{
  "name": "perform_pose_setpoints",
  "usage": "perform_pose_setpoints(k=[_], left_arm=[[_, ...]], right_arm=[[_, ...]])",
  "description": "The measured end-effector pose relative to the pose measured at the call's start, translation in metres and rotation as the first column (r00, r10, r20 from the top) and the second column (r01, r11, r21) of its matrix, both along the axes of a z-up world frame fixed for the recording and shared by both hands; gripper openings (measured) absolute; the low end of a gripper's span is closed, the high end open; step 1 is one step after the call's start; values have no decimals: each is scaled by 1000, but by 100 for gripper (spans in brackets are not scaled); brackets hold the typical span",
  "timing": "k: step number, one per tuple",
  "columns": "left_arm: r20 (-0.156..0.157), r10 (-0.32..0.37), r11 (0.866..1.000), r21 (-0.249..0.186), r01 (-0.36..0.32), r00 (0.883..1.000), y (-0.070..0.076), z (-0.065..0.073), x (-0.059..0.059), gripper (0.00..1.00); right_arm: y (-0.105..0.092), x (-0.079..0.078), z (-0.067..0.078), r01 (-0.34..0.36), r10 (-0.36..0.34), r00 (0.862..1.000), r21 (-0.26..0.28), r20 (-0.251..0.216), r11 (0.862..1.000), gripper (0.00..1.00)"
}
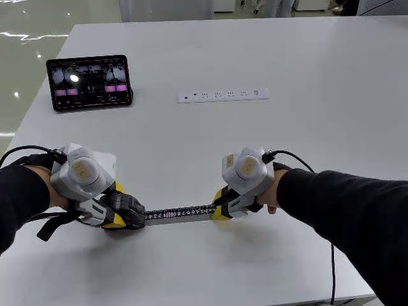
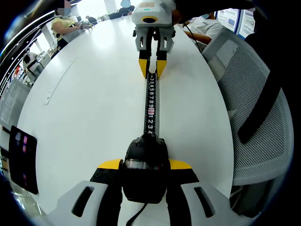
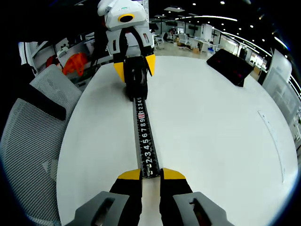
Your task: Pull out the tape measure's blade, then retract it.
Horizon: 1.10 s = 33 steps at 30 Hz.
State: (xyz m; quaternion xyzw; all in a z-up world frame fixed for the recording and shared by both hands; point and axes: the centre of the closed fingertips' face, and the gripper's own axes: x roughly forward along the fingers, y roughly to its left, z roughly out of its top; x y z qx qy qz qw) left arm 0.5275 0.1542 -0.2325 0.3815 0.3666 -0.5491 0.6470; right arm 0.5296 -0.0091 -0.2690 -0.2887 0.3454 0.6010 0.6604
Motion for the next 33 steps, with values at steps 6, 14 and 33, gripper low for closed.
perform_pose_setpoints(k=[6, 14, 33], left_arm=[[0, 0, 1000, 0, 0, 1000, 1, 0, 0, 30], [1, 0, 1000, 1, 0, 1000, 1, 0, 0, 30], [2, 3, 1000, 0, -3, 1000, 1, 0, 1, 30]], right_arm=[[-4, 0, 0, 4, -4, 1000, -2, -3, 1000, 10], [-7, -1, 0, 9, -9, 1000, -3, -3, 1000, 10], [-17, -1, 1, 19, -19, 1000, -4, -6, 1000, 10]])
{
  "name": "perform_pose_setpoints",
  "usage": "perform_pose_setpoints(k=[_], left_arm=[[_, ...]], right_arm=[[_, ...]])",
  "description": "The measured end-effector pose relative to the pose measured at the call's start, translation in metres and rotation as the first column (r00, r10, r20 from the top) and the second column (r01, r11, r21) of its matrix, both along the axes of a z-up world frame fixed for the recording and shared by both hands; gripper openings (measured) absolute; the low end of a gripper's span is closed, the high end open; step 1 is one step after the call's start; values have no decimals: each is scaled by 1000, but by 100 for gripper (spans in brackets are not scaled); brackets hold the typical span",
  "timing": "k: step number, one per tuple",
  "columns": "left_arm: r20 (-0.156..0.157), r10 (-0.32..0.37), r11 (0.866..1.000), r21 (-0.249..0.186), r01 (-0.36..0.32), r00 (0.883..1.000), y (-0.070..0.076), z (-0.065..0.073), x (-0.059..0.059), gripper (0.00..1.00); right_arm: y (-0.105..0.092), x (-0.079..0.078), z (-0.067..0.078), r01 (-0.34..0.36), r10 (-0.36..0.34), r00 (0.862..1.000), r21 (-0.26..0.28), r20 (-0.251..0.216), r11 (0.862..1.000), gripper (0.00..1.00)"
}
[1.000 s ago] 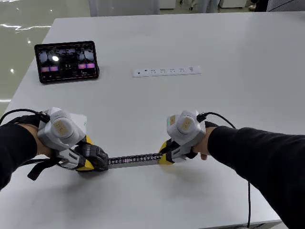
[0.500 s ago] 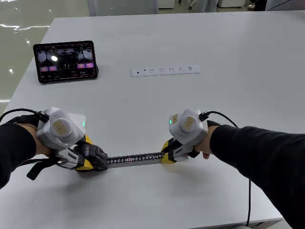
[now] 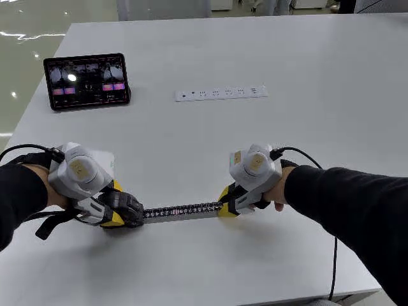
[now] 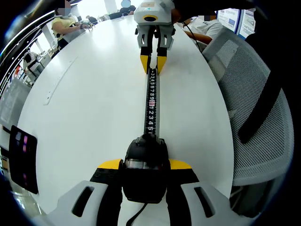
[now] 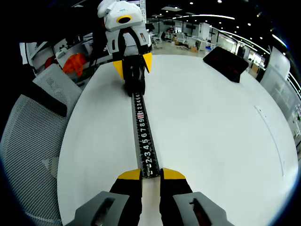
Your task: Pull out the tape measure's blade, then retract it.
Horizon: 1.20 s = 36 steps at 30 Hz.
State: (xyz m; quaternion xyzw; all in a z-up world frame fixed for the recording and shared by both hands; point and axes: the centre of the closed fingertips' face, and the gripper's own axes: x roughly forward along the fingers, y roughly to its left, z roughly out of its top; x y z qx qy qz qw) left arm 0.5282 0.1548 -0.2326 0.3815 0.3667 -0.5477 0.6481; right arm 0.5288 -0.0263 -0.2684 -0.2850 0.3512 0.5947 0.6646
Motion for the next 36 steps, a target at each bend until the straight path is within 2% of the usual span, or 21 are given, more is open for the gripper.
perform_pose_setpoints(k=[36], left_arm=[[2, 0, 1000, 3, 0, 1000, 0, 0, 0, 30]], right_arm=[[-20, -1, 0, 25, -25, 999, -9, -20, 1000, 10]])
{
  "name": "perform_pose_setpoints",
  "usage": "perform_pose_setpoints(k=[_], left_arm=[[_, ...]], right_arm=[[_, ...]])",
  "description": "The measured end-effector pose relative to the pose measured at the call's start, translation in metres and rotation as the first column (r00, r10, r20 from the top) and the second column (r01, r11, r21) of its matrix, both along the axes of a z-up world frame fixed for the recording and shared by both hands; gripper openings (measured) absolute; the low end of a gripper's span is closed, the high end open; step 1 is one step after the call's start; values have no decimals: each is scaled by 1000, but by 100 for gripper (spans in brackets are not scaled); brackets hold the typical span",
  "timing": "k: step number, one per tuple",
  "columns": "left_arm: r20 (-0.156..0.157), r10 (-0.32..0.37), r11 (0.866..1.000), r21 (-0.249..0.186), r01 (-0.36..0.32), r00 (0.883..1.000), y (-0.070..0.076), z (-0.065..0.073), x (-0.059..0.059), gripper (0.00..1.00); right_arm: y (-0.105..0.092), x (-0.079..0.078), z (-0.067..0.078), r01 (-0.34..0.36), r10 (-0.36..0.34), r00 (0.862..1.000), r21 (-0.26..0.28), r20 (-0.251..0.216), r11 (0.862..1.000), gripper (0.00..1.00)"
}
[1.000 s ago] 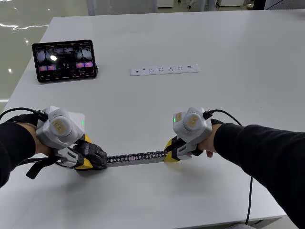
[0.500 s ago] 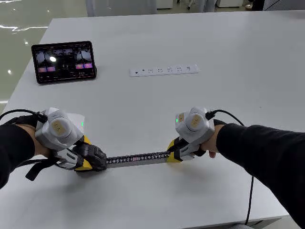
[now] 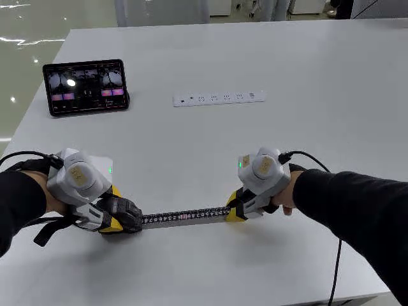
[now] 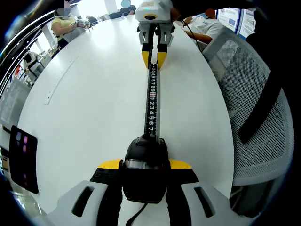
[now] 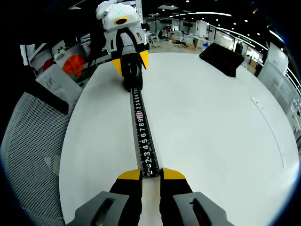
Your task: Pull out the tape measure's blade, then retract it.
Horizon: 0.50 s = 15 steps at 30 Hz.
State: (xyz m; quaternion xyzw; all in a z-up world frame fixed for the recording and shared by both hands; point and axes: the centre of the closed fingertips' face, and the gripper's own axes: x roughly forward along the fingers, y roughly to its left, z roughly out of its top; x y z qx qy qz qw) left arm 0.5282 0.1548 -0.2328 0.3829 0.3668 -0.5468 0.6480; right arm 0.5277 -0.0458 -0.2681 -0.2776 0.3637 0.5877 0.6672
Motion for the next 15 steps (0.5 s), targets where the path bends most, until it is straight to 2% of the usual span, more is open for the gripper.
perform_pose_setpoints(k=[15], left_arm=[[0, 1, 1000, 0, -1, 1000, 0, 0, 0, 30]], right_arm=[[-6, -2, 0, 11, -11, 1000, 0, -7, 1000, 10]])
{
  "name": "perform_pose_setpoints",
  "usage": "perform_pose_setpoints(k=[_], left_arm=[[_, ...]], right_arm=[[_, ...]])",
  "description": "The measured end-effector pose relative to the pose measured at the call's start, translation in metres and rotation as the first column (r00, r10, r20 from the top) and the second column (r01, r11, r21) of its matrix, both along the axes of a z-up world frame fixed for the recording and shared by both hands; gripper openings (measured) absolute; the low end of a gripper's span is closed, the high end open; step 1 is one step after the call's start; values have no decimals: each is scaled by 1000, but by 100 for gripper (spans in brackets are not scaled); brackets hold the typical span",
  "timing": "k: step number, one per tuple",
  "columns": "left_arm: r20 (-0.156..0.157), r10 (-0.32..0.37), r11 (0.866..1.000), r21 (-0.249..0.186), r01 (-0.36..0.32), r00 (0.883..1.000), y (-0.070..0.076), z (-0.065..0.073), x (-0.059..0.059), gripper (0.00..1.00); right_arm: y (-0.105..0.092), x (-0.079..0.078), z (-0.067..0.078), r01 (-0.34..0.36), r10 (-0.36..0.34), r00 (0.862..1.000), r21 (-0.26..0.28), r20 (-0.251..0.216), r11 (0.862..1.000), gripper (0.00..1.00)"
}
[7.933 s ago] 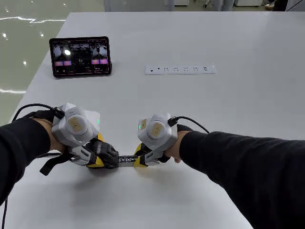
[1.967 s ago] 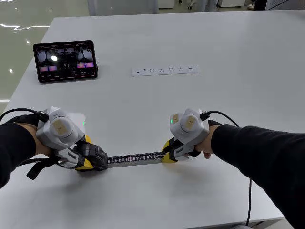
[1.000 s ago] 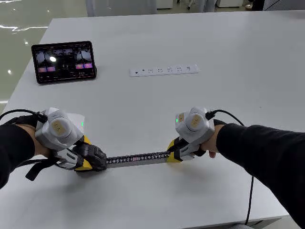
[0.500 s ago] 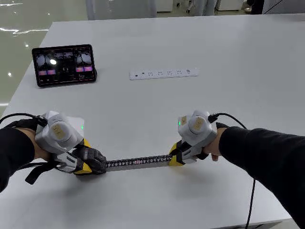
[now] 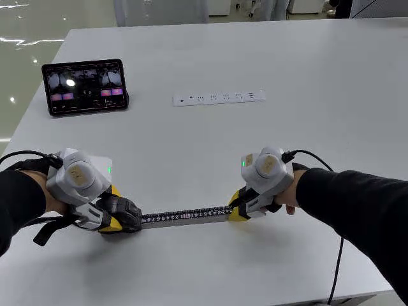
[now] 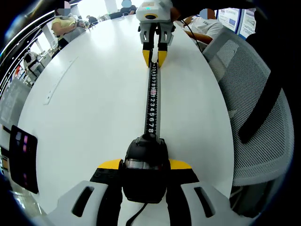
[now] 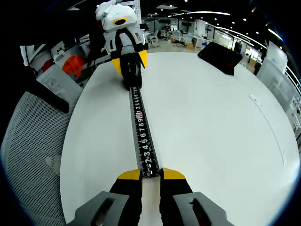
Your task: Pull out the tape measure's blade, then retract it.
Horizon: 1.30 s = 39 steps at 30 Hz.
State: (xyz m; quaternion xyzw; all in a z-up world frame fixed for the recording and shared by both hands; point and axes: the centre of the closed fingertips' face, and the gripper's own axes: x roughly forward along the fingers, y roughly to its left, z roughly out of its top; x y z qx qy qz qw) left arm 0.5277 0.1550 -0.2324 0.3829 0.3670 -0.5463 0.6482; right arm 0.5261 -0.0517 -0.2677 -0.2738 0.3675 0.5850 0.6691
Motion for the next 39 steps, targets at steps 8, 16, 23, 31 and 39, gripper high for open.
perform_pose_setpoints(k=[8, 16, 23, 31, 39], left_arm=[[0, 0, 1000, 0, 0, 1000, 0, 0, 0, 30], [2, 0, 1000, 1, 0, 1000, 0, 0, -1, 30], [2, 0, 1000, 1, 0, 1000, 0, 0, -1, 30], [2, 1, 1000, 1, -1, 1000, 0, 0, -1, 30], [1, 1, 1000, 1, -1, 1000, 1, 0, -1, 30]], right_arm=[[-4, 0, 0, 3, -3, 1000, -2, 0, 1000, 10], [-8, -2, 0, 0, 0, 1000, -7, 3, 1000, 10], [-12, -2, 0, 6, -6, 1000, -9, 2, 1000, 10], [-16, -2, 0, 6, -6, 1000, -12, 3, 1000, 10], [-21, -2, 0, 5, -5, 1000, -11, 4, 1000, 9]])
